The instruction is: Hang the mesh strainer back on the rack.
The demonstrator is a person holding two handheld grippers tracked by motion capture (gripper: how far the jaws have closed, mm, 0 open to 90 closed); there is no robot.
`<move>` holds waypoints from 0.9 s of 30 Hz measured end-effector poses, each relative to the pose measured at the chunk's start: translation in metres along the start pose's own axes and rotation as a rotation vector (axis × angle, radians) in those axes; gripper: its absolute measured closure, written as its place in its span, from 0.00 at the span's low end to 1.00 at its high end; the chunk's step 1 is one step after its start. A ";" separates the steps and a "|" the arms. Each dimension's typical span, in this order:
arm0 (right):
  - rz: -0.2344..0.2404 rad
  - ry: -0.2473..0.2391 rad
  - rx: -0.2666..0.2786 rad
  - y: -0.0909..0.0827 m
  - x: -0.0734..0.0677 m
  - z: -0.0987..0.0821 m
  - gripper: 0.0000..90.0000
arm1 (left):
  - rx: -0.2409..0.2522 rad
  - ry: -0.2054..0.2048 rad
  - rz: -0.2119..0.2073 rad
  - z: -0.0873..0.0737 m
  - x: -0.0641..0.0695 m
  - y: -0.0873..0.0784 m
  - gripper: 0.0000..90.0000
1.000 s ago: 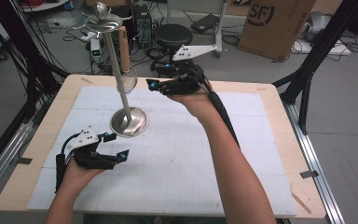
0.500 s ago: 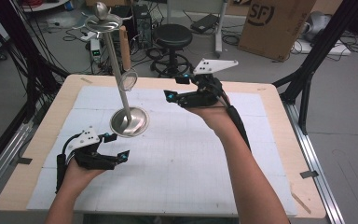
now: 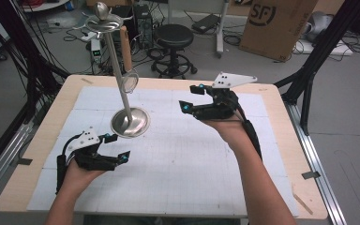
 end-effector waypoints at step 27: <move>-0.135 0.091 0.000 -0.072 -0.007 -0.109 0.27 | 0.005 0.013 -0.002 -0.001 0.001 0.000 0.19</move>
Point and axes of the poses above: each handheld gripper's, and its own axes: y roughly forward along the jaws, z roughly out of its top, x roughly to its right, the point moved 2 cm from there along y, roughly forward along the jaws, and after that the axes turned 10 degrees about x, right-handed, at the moved point
